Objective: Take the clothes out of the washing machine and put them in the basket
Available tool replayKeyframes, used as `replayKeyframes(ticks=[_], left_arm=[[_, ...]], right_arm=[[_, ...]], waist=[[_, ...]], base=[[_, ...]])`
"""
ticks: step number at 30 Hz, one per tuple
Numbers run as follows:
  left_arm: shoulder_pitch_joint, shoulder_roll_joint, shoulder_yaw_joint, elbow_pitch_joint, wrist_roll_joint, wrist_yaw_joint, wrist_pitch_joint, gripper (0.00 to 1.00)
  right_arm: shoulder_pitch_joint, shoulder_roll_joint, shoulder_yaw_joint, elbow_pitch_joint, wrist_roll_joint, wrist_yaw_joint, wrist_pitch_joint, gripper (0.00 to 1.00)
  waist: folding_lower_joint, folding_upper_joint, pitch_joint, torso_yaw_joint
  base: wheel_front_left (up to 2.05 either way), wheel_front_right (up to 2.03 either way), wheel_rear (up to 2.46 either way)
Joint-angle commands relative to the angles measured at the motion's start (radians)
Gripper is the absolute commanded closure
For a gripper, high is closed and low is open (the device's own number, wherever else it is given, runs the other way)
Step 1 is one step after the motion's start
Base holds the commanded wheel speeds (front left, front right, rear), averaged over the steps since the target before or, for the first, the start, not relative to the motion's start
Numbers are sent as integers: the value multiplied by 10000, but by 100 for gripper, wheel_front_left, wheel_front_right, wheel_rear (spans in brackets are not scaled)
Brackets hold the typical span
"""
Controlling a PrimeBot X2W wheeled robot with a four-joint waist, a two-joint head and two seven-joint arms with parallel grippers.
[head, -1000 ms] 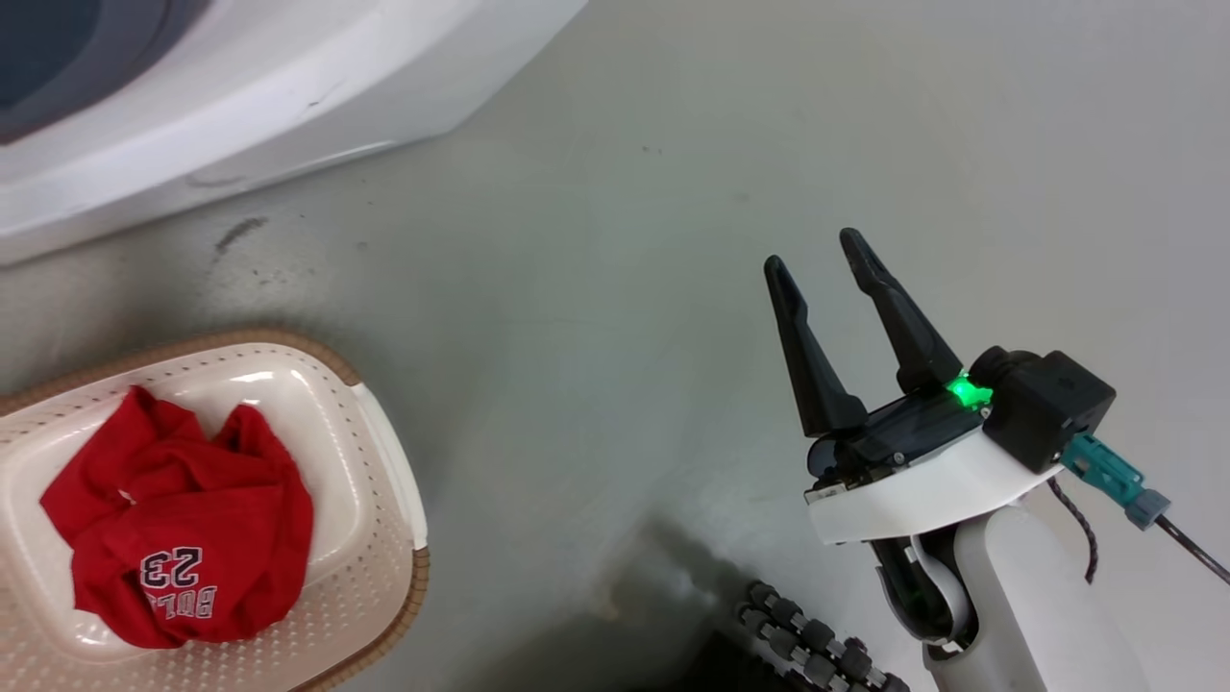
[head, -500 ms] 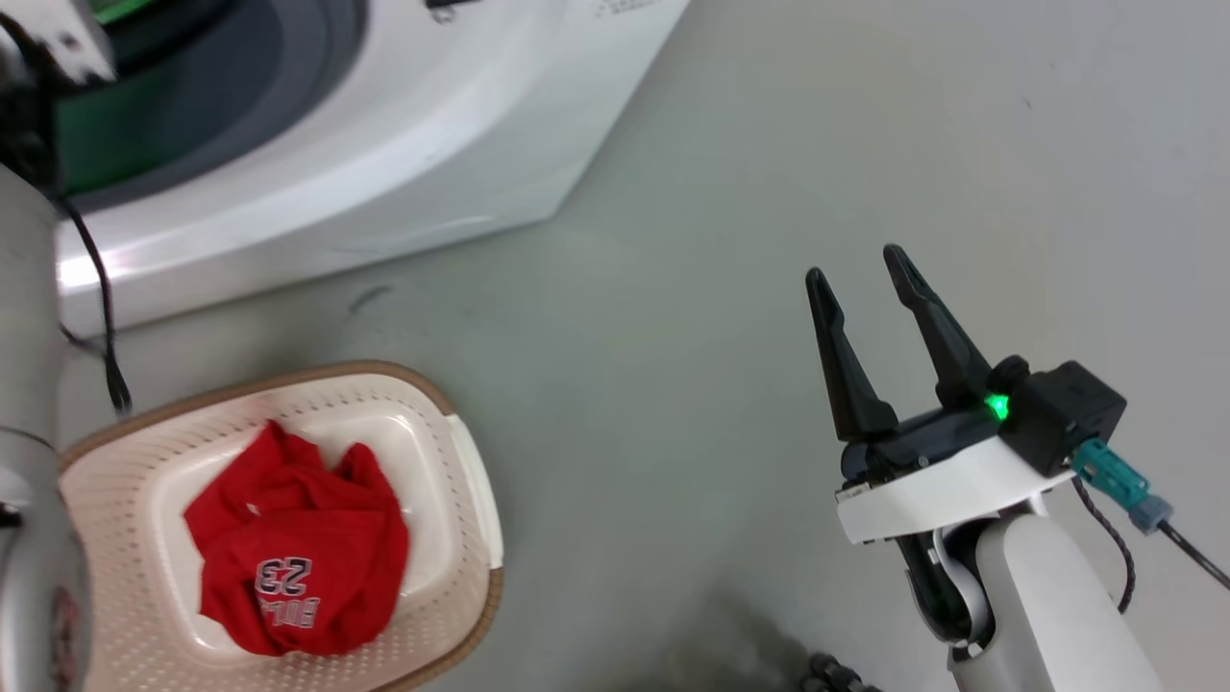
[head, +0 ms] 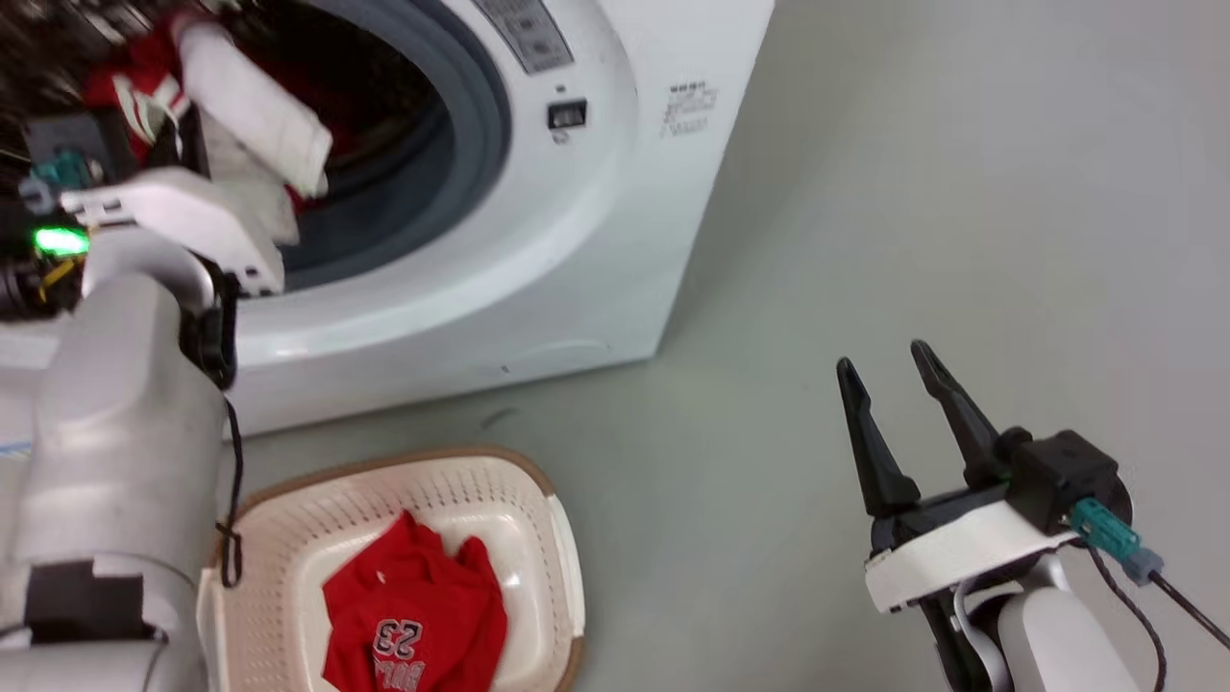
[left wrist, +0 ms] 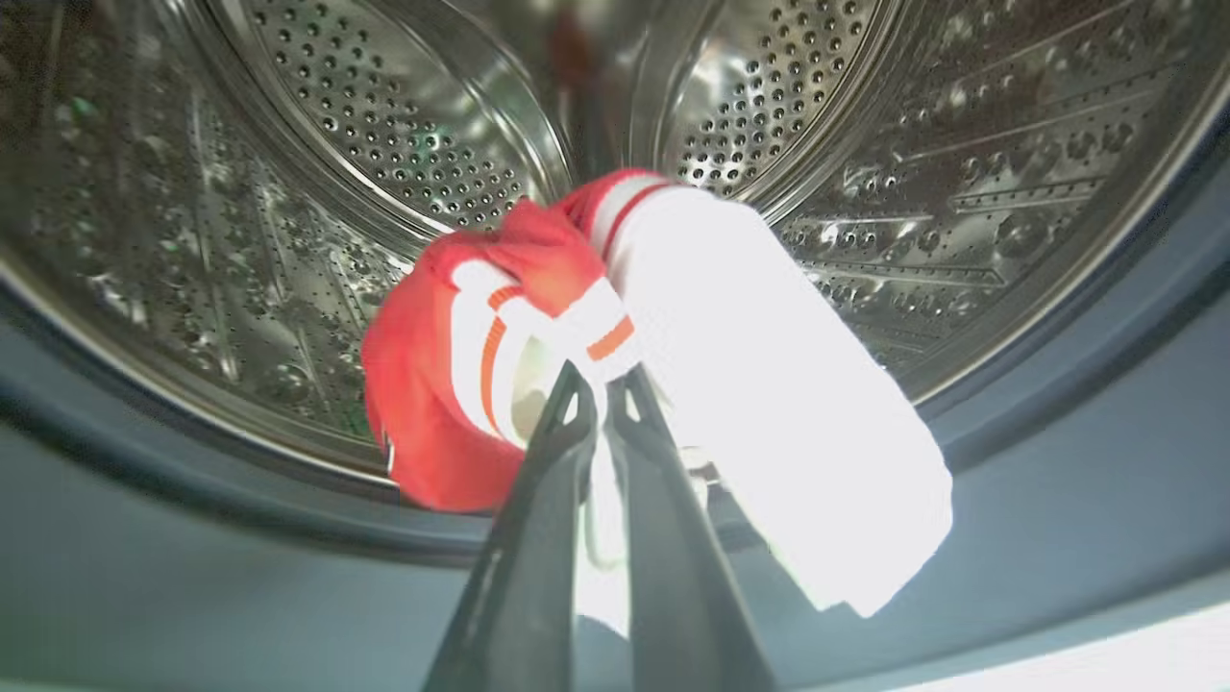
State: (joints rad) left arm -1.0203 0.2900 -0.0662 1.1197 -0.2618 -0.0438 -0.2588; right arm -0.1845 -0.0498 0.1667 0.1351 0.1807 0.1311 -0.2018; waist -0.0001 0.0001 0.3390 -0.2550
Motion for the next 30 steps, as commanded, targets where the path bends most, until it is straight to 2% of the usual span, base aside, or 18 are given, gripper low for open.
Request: replayKeyframes(ticks=[1, 12, 21, 30], left_arm=[[733, -119, 214, -820, -153, -55, -77, 100], [3724, -689, 797, -4727, 37, -9, -75, 100], [5967, -1246, 653, -8465, 314, 360, -66, 100], [7811, -1286, 293, -12326, 544, 715, 973, 100]], right_arm=[[350, -8, -110, -169, -110, -7, 148, 0], [1241, -5, -487, -603, -220, -7, 615, 0], [1825, -3, -734, -1025, -320, -5, 962, 0], [2113, -3, -639, -1286, -356, -7, 1206, 0]], waist=[[1, -1, -902, 358], [1, -1, -2037, 769], [1, -1, -2562, 1236], [1, -1, -2723, 1528]], base=[[0, 0, 0], [0, 0, 0], [0, 0, 0], [0, 0, 0]])
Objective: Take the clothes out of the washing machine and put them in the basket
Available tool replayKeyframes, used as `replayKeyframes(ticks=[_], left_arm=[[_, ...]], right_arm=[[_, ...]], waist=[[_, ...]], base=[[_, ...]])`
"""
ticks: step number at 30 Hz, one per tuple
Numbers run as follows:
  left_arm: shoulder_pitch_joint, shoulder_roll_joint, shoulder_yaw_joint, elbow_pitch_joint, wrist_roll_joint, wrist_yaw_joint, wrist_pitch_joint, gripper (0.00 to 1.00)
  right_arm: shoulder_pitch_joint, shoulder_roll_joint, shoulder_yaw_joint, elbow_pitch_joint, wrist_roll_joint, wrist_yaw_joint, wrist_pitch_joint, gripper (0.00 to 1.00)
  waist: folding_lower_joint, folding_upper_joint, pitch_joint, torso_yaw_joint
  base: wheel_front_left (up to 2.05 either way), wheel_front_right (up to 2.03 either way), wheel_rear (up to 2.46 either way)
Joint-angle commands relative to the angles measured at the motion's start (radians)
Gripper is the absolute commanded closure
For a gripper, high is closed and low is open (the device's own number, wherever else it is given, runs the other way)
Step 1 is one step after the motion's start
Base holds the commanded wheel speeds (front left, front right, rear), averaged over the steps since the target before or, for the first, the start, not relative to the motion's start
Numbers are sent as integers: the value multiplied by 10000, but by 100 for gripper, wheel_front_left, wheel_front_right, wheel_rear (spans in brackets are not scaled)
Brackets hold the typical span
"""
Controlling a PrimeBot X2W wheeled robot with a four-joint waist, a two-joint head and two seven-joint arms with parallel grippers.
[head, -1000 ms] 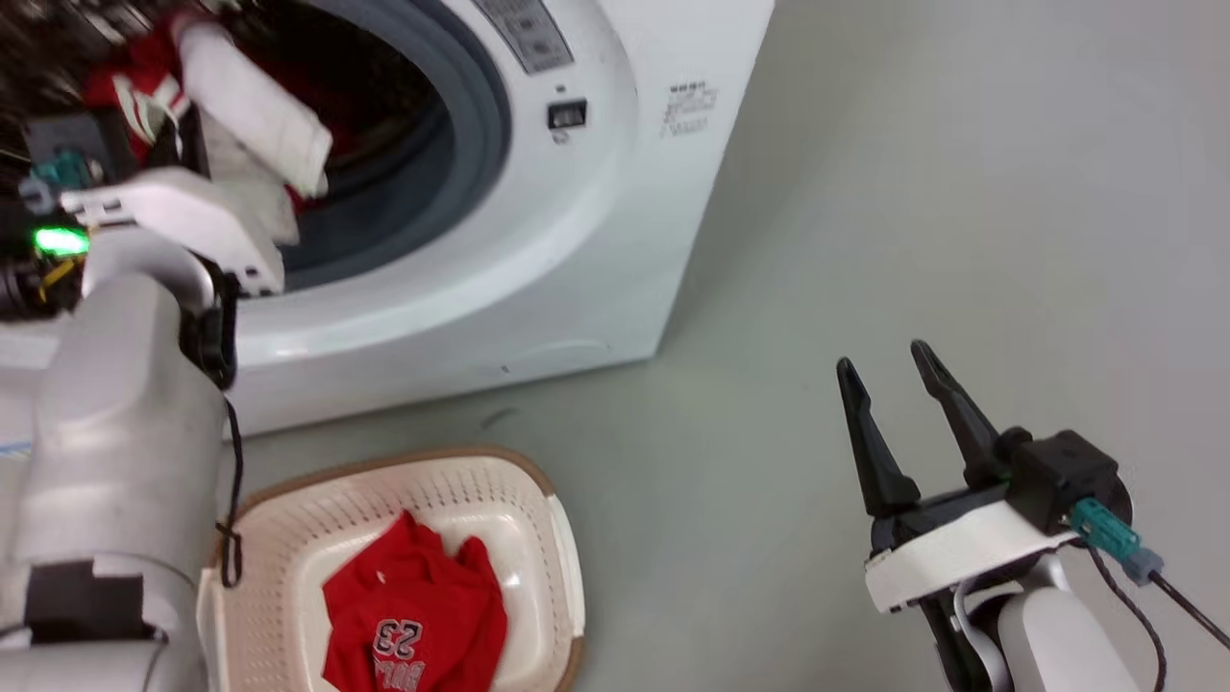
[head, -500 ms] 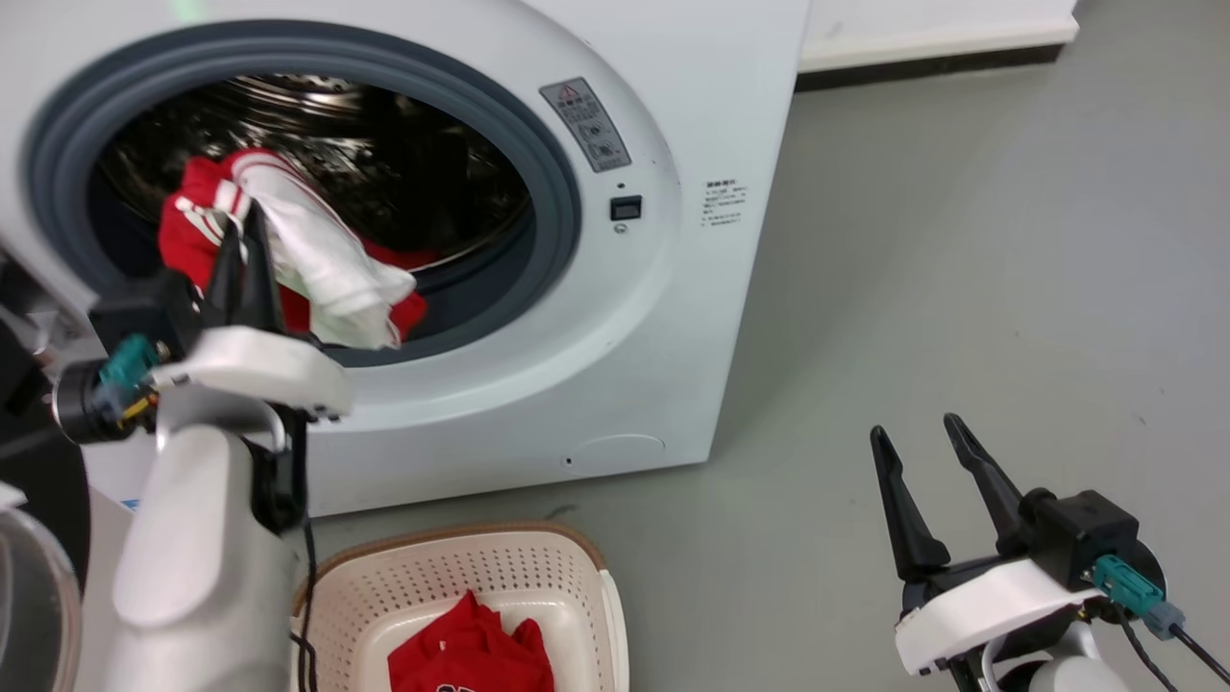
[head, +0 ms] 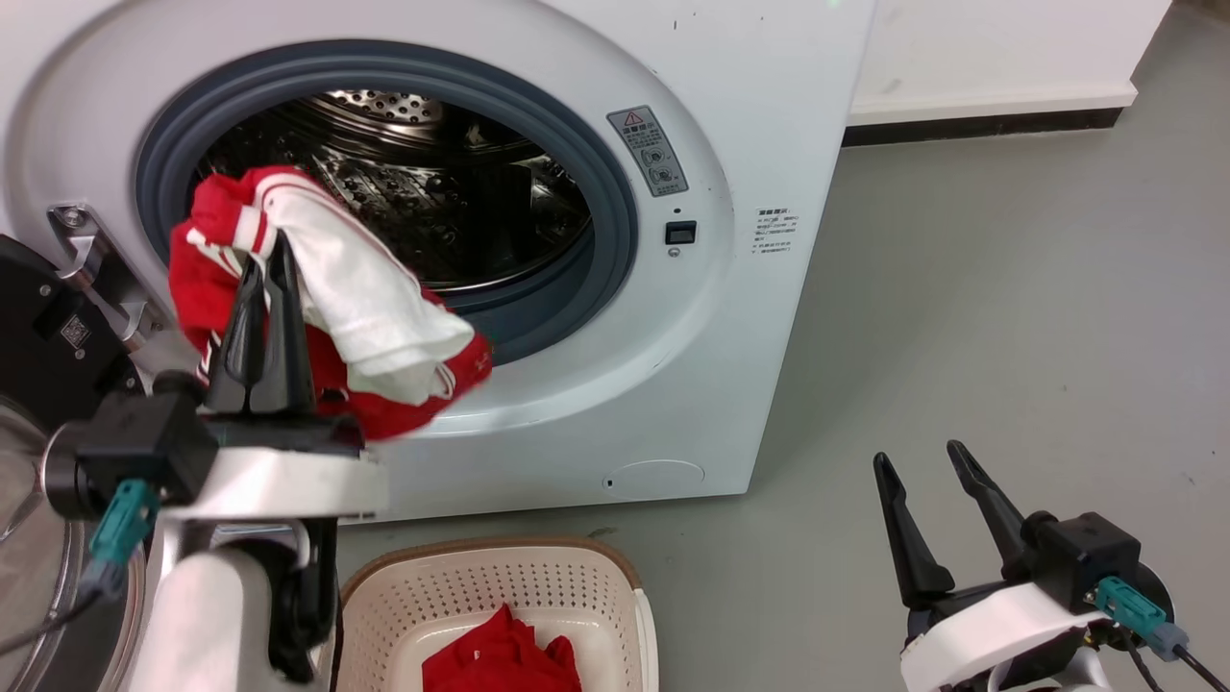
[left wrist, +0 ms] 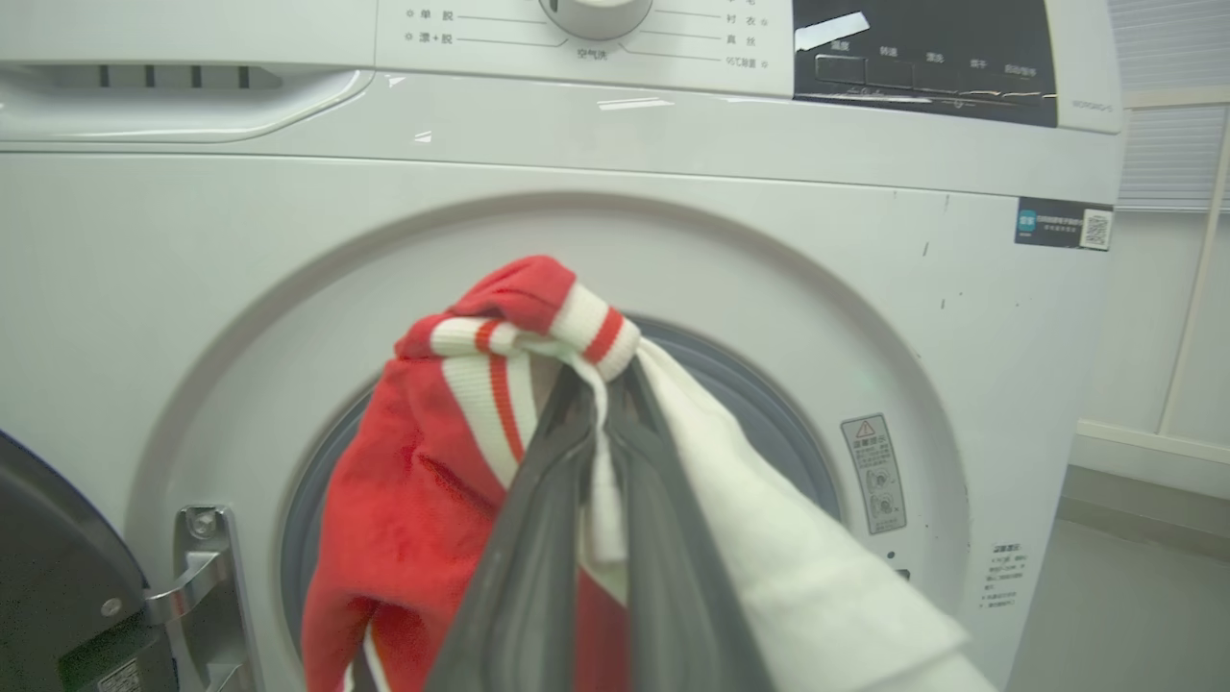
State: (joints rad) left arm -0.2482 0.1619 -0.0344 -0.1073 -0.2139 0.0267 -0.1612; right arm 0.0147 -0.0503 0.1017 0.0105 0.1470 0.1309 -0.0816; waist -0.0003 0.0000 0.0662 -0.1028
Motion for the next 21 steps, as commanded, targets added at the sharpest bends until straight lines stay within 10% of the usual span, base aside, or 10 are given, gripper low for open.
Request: replayKeyframes(ticks=[1, 9, 21], left_arm=[[335, -47, -97, -419, 93, 66, 110, 100], [2071, -437, -766, -2057, -99, 283, 893, 100], [3059, -831, -1370, 1222, -754, 198, 512, 100]], right_arm=[[125, 1, 4, -55, -19, -5, 16, 0], [218, 2, -169, -216, -117, -5, 95, 0], [-308, 2, -95, -272, -123, -5, 44, 0]], waist=[[3, 0, 8, 23], [3, 0, 154, 321], [3, 0, 1059, 515]], base=[[0, 0, 0], [0, 0, 0], [0, 0, 0]])
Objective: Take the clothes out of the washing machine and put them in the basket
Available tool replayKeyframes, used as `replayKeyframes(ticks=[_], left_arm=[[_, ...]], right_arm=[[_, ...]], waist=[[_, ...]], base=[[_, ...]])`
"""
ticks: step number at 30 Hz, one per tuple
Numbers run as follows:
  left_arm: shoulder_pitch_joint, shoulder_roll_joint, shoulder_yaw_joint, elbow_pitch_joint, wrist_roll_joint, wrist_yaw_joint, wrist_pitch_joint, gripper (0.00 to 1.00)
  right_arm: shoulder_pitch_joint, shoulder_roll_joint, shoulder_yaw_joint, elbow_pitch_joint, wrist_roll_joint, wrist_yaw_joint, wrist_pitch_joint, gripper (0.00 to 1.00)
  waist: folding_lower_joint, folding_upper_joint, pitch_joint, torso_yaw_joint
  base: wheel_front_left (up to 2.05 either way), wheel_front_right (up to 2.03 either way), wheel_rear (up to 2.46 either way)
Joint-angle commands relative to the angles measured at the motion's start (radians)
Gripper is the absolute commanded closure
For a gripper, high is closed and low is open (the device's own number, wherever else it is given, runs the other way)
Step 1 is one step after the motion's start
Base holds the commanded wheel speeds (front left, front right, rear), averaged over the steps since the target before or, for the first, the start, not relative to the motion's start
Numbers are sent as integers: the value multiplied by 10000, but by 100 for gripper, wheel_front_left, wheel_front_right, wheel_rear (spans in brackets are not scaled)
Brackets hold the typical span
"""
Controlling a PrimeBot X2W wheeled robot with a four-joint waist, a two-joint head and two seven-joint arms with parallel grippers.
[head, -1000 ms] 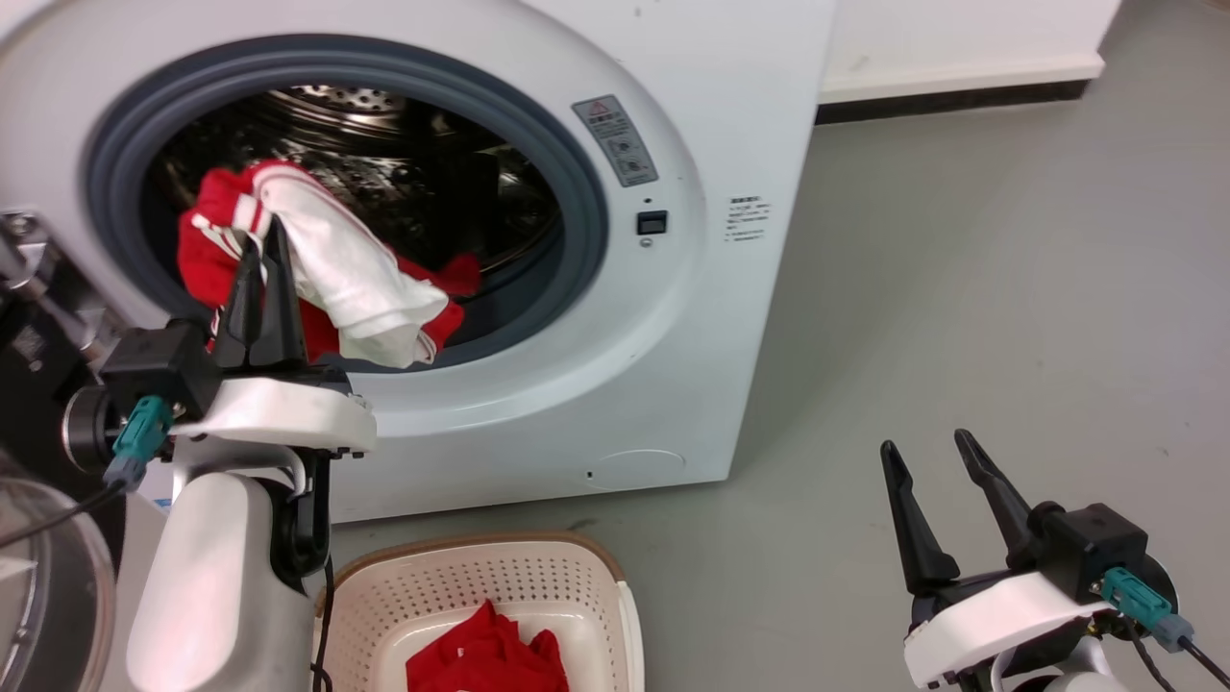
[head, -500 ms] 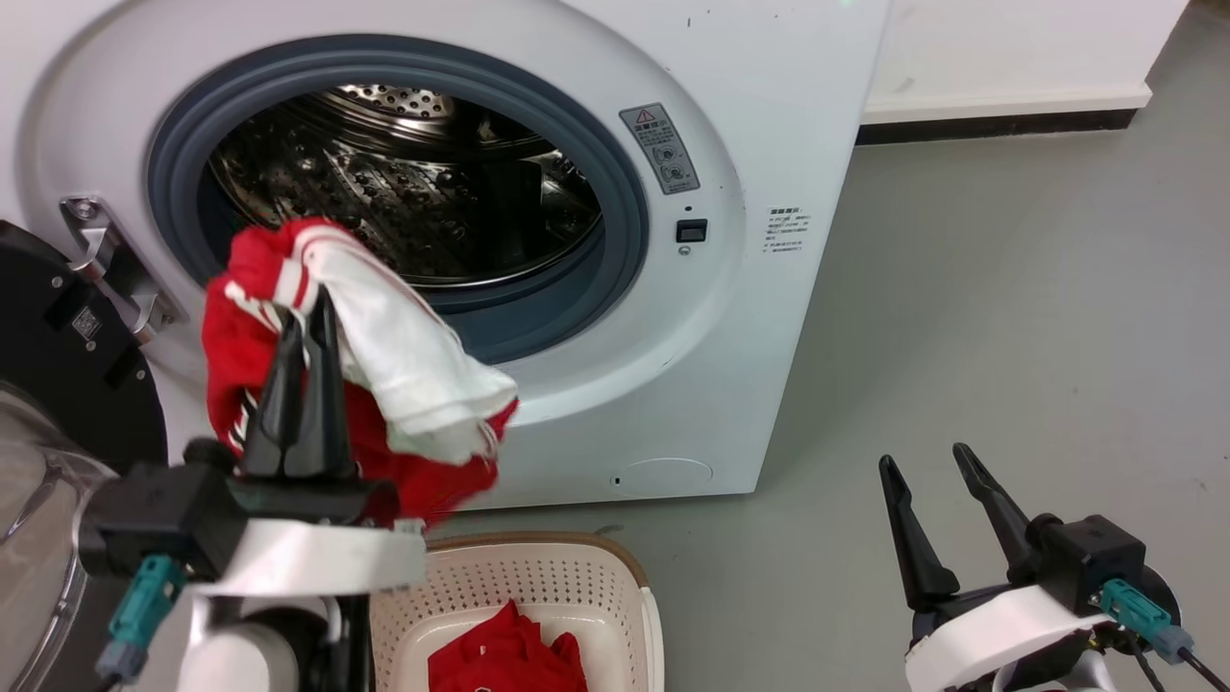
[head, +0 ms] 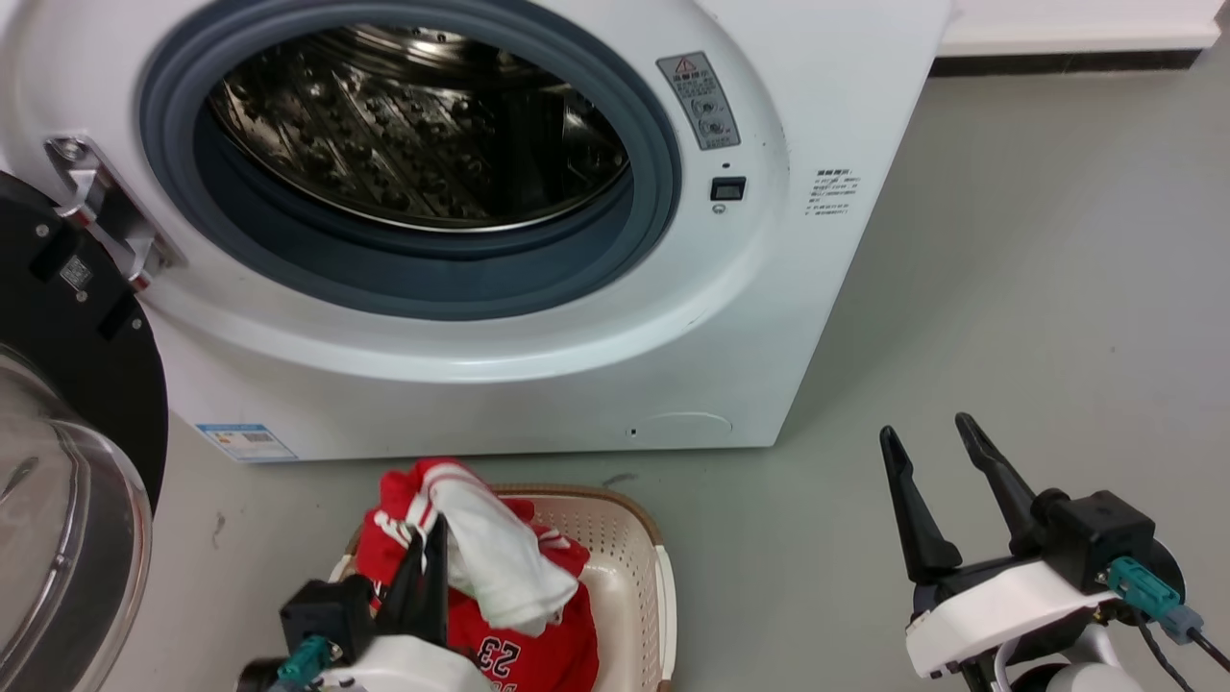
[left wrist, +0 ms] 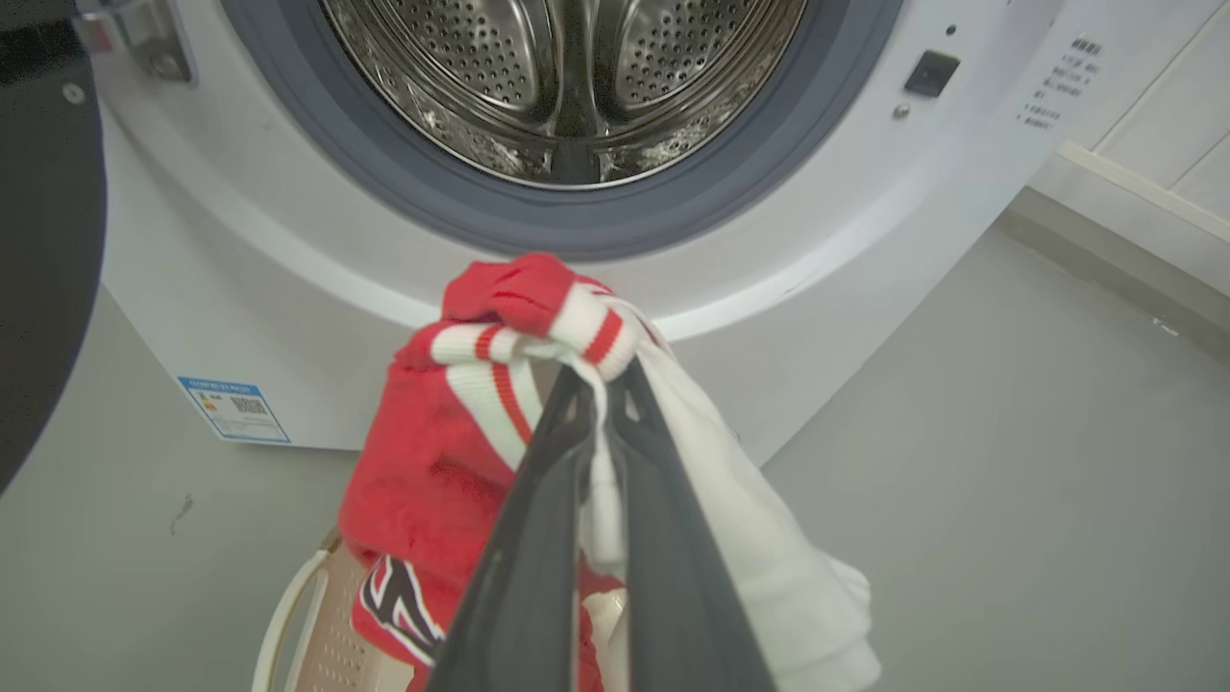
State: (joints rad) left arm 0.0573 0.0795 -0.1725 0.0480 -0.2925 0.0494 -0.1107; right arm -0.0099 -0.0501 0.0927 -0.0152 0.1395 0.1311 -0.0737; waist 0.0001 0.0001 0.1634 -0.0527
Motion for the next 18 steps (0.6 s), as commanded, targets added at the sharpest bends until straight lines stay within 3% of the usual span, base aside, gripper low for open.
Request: replayKeyframes(ticks=[1, 9, 18], left_arm=[[-60, -31, -20, 132, -15, -32, -90, 100], [-1453, -117, -323, 3534, -136, -518, -979, 100], [-3932, -92, -317, 6601, 108, -878, -1508, 100]], right_arm=[[-112, -1, 1, -5, -47, -7, -48, 0], [-707, -1, 200, 81, -32, -7, -194, 0], [-1586, 2, 329, 133, -46, -7, -454, 0]], waist=[[-1, -1, 206, 15], [-1, -1, 1264, -177], [-1, -1, 3185, -587]], base=[[0, 0, 0], [0, 0, 0], [0, 0, 0]])
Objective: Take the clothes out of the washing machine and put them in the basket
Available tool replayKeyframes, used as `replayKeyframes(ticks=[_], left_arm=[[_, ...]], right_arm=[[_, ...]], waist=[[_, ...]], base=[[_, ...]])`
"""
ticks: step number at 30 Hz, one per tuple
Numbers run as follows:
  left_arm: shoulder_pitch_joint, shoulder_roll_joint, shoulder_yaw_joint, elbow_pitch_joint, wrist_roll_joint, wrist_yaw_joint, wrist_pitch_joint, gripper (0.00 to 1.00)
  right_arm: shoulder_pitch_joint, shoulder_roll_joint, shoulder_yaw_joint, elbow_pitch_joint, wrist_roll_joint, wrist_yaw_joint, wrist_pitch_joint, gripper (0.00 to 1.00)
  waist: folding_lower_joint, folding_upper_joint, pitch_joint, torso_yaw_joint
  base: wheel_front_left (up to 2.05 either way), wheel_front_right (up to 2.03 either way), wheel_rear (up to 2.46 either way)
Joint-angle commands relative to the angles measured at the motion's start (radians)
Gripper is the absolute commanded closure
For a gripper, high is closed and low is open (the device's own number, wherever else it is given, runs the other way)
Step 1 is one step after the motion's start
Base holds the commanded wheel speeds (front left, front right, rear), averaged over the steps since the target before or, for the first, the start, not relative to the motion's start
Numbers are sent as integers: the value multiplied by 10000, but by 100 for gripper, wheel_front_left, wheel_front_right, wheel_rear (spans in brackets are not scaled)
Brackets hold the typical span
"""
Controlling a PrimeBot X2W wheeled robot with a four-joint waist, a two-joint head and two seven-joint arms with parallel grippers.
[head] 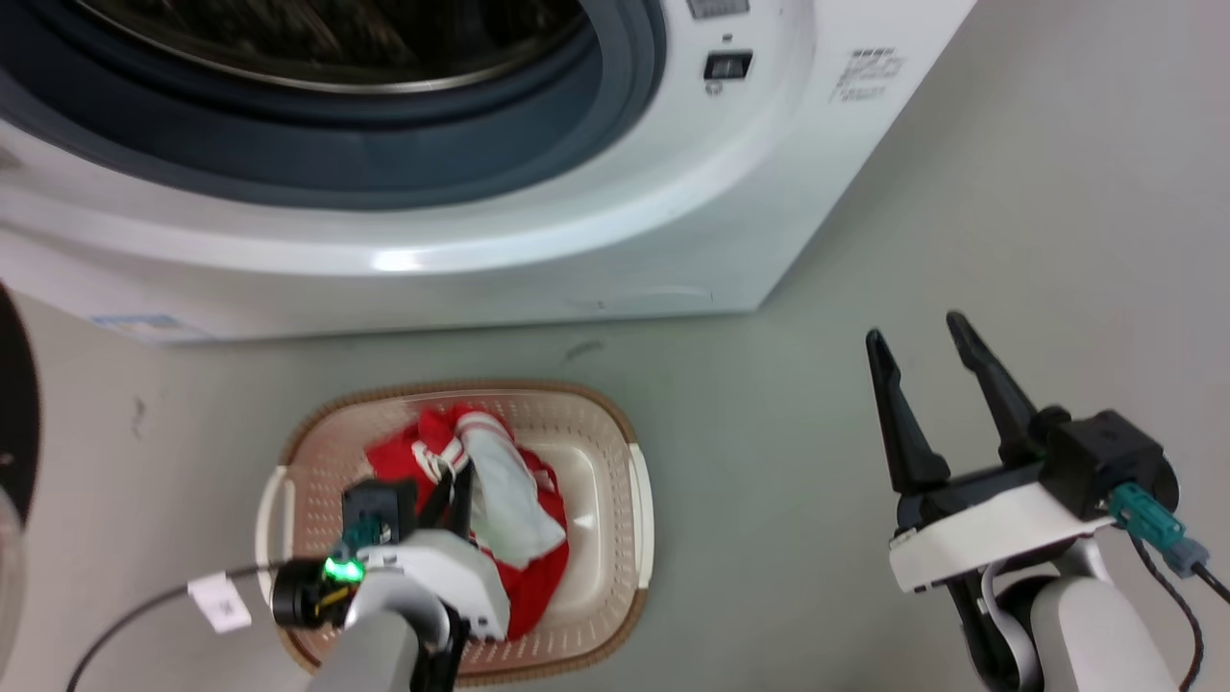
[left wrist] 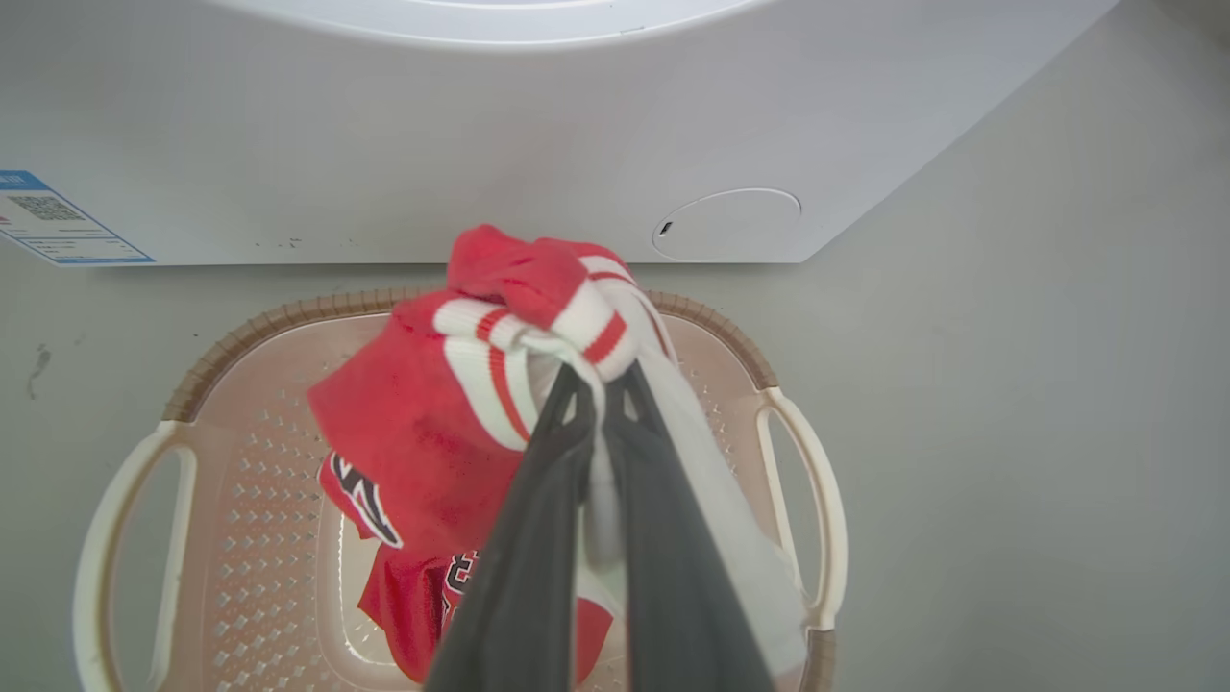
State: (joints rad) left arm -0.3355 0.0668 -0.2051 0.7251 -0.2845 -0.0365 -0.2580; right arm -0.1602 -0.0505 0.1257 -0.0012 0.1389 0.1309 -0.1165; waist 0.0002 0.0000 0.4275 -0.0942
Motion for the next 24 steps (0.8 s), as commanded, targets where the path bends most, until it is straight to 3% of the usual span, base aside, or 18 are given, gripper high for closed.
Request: replayKeyframes(ticks=[1, 11, 24], left_arm=[[-289, 29, 39, 155, 44, -33, -49, 100], [-2366, 135, 37, 1896, 598, -244, -70, 100], [-3427, 242, 68, 4560, 634, -227, -73, 100]], right_arm=[[-184, 6, 8, 19, -74, -3, -63, 0], [-1345, 7, 588, 232, 145, -5, -507, 0], [-2059, 7, 976, 917, 516, -5, -1057, 0]], waist=[[-2, 0, 759, -191], [-2, 0, 2748, -766], [-2, 0, 3560, -1379]], base=[[0, 0, 0], [0, 0, 0], [0, 0, 0]])
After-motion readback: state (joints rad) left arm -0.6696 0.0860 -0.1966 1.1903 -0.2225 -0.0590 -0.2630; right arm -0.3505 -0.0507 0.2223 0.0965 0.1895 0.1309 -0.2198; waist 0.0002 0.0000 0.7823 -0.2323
